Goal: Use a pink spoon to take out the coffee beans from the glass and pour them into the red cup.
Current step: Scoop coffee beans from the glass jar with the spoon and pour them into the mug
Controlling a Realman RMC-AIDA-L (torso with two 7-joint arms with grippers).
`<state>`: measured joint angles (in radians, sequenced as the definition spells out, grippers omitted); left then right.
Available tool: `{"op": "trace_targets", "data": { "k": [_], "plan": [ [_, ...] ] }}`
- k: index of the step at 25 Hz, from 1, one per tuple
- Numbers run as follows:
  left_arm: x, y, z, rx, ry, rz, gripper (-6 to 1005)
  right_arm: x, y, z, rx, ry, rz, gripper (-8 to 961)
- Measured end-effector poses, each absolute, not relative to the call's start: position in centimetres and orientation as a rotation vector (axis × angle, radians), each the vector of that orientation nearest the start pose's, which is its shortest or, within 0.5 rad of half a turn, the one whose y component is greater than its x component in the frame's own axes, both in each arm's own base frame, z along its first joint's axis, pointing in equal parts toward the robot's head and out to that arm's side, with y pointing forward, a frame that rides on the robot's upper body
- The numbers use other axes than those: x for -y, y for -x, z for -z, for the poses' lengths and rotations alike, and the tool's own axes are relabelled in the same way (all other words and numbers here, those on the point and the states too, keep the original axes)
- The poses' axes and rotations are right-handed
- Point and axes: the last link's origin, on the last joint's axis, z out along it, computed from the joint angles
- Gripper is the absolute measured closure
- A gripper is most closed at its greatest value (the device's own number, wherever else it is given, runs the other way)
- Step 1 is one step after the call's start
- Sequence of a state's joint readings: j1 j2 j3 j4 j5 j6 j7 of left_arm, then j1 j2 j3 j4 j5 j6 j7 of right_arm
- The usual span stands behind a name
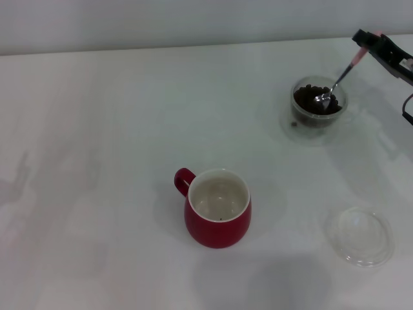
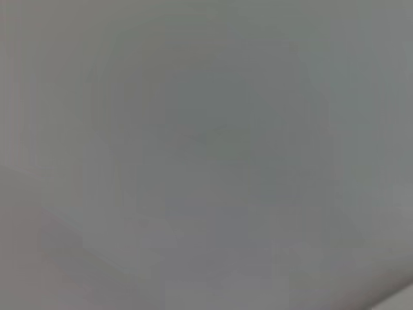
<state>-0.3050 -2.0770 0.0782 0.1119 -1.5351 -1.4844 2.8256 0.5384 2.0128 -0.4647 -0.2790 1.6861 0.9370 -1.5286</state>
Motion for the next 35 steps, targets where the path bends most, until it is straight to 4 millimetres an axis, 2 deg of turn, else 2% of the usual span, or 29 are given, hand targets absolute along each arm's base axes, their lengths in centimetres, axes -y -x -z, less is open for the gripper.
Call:
{"op": "trace_targets", "data": {
  "k": [7, 17, 35],
  "plan": [
    [-26.7, 35.7, -1.6, 0.369, 1.723, 0.726, 419, -37.3, -36.7, -4.0, -1.547, 1.396, -1.079, 786],
    [-26.9, 35.8, -1.5, 0.375, 1.728, 0.717, 420, -37.2, -36.1, -4.4, -1.559, 1.373, -1.176, 784],
    [-26.8, 35.8, -1.4, 0.375, 1.731, 0.720, 419, -36.7, -37.5, -5.4, -1.575, 1.237, -1.210, 781]
  ]
}}
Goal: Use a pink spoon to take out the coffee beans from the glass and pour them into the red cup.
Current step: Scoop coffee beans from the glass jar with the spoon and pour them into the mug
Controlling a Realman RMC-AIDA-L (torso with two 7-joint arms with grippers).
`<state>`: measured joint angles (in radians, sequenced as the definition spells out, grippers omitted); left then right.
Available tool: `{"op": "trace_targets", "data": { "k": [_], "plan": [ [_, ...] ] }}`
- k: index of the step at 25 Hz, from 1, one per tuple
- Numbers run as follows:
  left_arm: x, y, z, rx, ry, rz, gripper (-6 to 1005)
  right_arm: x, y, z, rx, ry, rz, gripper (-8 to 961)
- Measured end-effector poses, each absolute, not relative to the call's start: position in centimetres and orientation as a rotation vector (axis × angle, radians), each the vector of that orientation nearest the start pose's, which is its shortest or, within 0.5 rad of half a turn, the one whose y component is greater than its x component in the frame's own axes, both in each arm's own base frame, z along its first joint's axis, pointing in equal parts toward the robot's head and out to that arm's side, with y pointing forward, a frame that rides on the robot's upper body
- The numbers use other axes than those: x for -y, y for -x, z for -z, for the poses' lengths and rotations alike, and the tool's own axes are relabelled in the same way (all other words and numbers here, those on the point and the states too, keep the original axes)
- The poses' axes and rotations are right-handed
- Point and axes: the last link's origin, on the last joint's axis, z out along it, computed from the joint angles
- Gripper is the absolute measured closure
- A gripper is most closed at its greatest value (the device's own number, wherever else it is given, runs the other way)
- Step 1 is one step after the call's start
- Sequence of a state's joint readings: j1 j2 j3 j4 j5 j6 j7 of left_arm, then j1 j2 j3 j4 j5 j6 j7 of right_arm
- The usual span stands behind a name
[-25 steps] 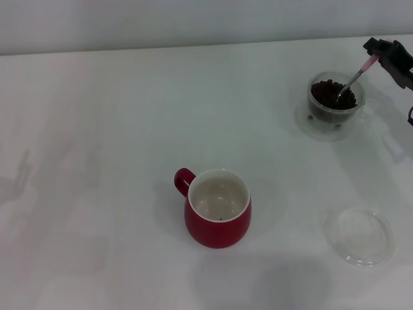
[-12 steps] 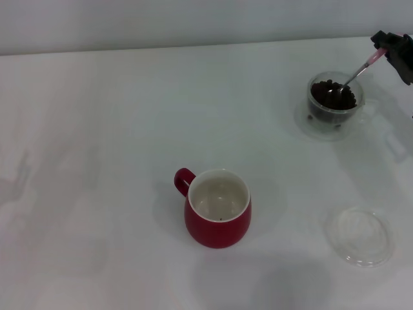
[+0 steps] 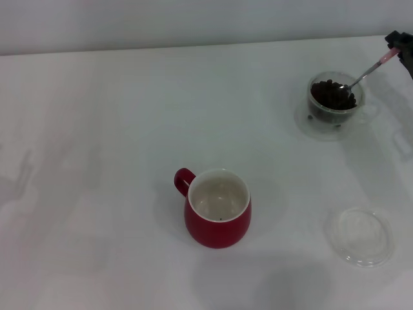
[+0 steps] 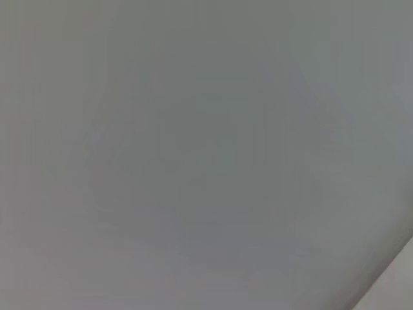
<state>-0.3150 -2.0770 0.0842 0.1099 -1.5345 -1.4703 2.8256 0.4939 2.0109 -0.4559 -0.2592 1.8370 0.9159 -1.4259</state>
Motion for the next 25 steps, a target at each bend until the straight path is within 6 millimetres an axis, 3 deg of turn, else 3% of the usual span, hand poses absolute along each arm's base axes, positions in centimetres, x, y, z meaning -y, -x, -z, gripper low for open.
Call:
{"op": "trace_targets", "data": {
  "k": [25],
  "plan": [
    [-27.12, 35.64, -1.53, 0.370, 1.728, 0.721, 419, -36.19, -37.78, -6.08, -1.656, 1.154, -1.318, 778]
  ]
}}
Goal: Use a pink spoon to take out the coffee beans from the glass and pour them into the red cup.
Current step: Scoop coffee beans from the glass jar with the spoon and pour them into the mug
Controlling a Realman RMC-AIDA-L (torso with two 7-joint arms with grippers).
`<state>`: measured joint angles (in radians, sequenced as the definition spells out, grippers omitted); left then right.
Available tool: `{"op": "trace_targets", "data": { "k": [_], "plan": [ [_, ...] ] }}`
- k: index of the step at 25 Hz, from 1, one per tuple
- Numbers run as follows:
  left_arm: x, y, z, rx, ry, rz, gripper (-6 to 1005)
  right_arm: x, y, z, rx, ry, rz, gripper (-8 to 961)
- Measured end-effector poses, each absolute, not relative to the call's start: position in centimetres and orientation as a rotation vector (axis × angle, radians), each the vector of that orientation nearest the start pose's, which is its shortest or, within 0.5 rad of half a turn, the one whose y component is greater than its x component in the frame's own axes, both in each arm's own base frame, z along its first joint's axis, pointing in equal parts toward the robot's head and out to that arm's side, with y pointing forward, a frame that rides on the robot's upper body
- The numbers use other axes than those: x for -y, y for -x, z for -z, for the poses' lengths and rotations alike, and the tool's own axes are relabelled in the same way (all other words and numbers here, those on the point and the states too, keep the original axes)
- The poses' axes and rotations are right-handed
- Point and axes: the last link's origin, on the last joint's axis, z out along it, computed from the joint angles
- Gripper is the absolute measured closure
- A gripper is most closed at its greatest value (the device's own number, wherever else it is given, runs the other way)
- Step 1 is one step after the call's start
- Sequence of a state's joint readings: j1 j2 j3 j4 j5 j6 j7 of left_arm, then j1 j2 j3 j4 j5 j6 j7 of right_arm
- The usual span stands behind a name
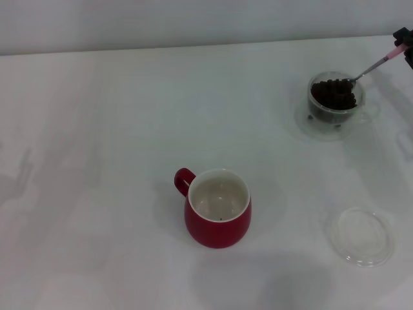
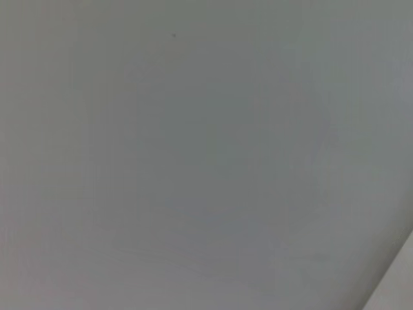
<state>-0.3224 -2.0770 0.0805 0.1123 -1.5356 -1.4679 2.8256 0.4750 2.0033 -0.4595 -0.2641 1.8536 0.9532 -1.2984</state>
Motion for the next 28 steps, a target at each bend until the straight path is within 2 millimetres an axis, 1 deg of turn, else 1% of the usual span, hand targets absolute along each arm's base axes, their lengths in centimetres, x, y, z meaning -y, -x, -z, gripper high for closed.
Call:
{"op": "trace_targets", "data": {
  "k": [7, 16, 21, 28],
  "plan": [
    [-26.8, 35.8, -1.4, 0.375, 1.734, 0.717, 420, -35.5, -37.8, -6.1, -1.661, 1.170, -1.341, 777],
    [-26.6, 35.8, -1.4, 0.372, 1.734, 0.720, 419, -33.8, -37.8, -5.2, -1.674, 1.231, -1.358, 775],
    [-26.5, 35.8, -1.4, 0.372, 1.736, 0.720, 419, -33.5, -37.2, -4.6, -1.683, 1.289, -1.361, 775],
    [-26.3, 35.9, -1.4, 0.377, 1.735, 0.718, 420, -33.1, -36.9, -3.9, -1.705, 1.310, -1.379, 774]
  ]
}}
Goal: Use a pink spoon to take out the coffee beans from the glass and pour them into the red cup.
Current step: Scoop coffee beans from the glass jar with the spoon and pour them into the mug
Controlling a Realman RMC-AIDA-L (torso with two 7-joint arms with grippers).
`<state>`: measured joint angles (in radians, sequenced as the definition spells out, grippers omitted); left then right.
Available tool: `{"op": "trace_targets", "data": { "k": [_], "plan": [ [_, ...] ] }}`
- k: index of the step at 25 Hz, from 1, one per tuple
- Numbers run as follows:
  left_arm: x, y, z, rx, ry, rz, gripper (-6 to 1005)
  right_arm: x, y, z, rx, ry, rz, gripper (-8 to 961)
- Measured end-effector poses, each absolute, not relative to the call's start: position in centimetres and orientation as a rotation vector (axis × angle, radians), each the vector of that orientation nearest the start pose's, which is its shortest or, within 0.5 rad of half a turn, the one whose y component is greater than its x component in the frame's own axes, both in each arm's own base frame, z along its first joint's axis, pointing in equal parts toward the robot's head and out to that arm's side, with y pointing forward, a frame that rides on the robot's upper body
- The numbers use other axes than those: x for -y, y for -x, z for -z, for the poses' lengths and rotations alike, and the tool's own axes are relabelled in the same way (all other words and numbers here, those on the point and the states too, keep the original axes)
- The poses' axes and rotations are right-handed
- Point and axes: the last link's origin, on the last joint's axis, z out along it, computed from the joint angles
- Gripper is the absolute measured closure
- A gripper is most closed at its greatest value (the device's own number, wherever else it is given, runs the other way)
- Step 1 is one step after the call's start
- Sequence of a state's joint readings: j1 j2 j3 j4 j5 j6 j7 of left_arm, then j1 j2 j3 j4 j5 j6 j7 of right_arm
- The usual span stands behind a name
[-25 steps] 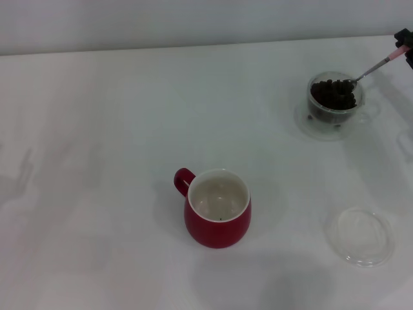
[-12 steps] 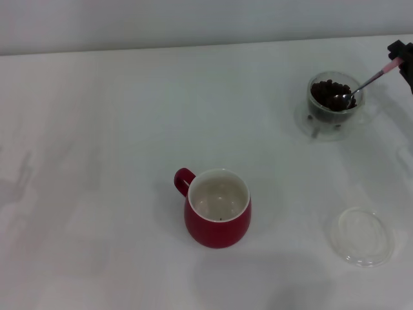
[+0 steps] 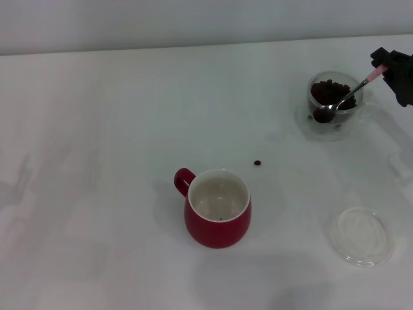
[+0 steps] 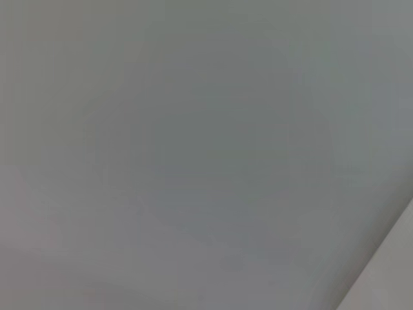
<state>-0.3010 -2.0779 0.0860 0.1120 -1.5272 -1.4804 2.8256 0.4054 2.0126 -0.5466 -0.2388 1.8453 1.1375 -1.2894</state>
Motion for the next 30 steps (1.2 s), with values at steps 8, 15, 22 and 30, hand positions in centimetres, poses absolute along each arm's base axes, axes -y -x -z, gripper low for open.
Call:
{"op": "trace_targets", "data": {
  "k": [8, 15, 22, 30],
  "plan": [
    [-26.0, 36.1, -1.4, 0.384, 1.732, 0.713, 420, -32.4, -36.4, -2.9, -1.744, 1.322, -1.417, 772],
    [-25.9, 36.2, -1.4, 0.386, 1.731, 0.711, 420, -32.0, -35.7, -2.0, -1.766, 1.364, -1.446, 771],
    [-25.8, 36.3, -1.3, 0.391, 1.730, 0.710, 419, -31.9, -34.7, -0.9, -1.790, 1.421, -1.445, 770],
    [-25.6, 36.4, -1.4, 0.392, 1.729, 0.706, 419, -32.1, -33.2, 0.2, -1.803, 1.519, -1.451, 769]
  ]
}}
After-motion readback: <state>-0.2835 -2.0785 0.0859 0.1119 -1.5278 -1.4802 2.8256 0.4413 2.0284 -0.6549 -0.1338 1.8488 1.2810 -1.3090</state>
